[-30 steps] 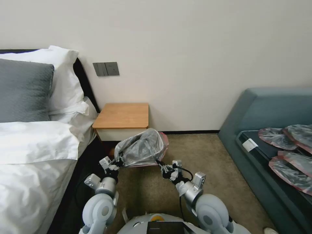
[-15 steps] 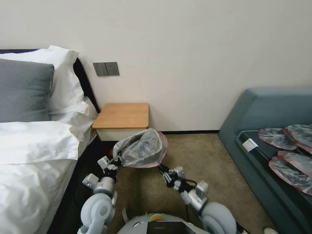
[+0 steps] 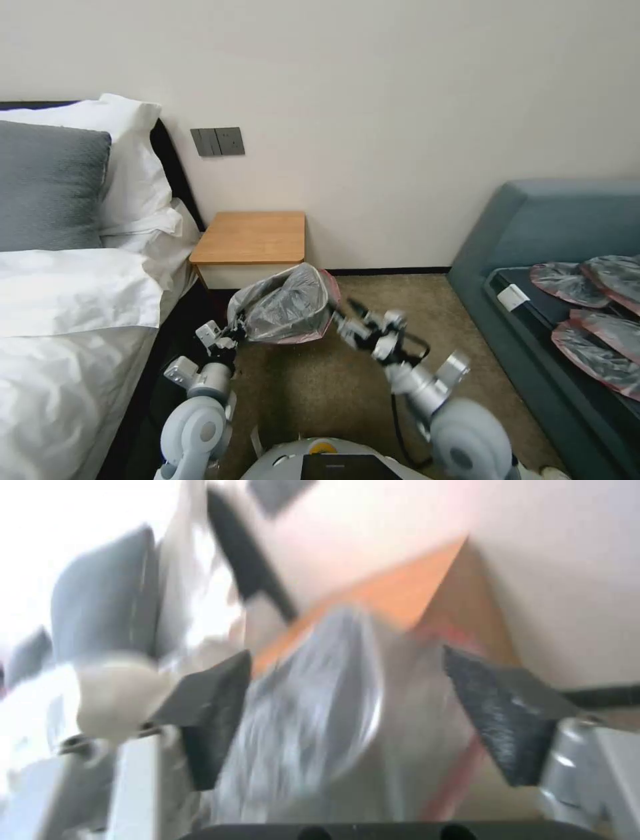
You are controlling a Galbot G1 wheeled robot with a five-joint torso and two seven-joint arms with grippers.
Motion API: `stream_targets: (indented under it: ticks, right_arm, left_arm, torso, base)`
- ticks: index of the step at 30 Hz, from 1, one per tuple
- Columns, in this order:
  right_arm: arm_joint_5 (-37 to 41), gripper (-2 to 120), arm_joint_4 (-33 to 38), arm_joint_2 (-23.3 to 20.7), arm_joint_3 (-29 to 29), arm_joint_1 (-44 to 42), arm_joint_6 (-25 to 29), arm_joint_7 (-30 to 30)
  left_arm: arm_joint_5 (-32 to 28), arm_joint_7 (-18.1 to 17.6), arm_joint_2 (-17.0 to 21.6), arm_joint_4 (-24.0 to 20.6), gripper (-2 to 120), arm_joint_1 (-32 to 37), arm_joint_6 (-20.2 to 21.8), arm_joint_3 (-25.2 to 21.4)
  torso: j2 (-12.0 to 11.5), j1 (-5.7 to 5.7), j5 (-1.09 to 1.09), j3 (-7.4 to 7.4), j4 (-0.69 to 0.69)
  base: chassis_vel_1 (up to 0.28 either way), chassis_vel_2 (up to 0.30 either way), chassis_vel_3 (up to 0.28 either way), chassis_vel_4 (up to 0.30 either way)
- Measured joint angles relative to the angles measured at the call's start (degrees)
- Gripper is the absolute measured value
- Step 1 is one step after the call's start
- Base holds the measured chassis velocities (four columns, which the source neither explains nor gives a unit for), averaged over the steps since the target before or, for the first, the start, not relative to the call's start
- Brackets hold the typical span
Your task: Pick up the garbage bag from the table and place it over the trash can.
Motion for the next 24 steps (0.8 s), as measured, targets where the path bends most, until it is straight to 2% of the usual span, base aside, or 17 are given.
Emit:
stream_targets:
  ticks: [3, 6, 7, 11, 16, 24]
  right_arm:
    - [3.5, 94, -1.4, 1.3, 0.6, 1.8, 0.6, 1.0]
    - [8.3, 99, -3.2, 2.8, 0.9, 3.6, 0.7, 2.1]
    - [10.9, 100, -4.4, 3.8, 1.2, 4.8, 0.7, 3.1]
    - [13.6, 100, -8.2, 6.4, 1.1, 7.5, 0.2, 3.9]
    - [13.4, 100, -13.1, 8.7, -0.2, 9.6, -1.2, 2.3]
    - [12.9, 100, -16.9, 11.6, -1.4, 10.9, -1.7, 0.7]
  left_arm:
    - [-0.1, 0.0, -0.1, -0.1, 3, 0.0, 0.0, 0.0]
    - [-0.7, 0.0, -0.2, -0.5, 3, 0.1, 0.0, 0.0]
    - [-1.0, 0.1, -0.2, -0.7, 3, 0.1, 0.0, 0.0]
    - [-1.4, 0.1, -0.2, -1.0, 3, 0.2, 0.1, -0.2]
    - [-1.8, 0.0, -0.2, -1.2, 3, 0.3, 0.2, -0.6]
    - [-1.8, 0.0, -0.5, -1.3, 3, 0.4, 0.3, -0.5]
  torso:
    - [0.0, 0.0, 0.0, 0.0, -0.03]
    - [0.0, 0.0, 0.0, 0.0, -0.02]
    - [0.0, 0.0, 0.0, 0.0, -0.03]
    - [0.0, 0.0, -0.01, 0.0, -0.02]
    - [0.0, 0.0, -0.01, 0.0, -0.02]
    - [0.0, 0.0, -0.01, 0.0, -0.02]
  base:
    - [0.0, 0.0, 0.0, 0.0]
    - [0.0, 0.0, 0.0, 0.0]
    - [0.0, 0.0, 0.0, 0.0]
    - [0.0, 0.0, 0.0, 0.0]
    - [0.0, 0.0, 0.0, 0.0]
    - [0.0, 0.0, 0.0, 0.0]
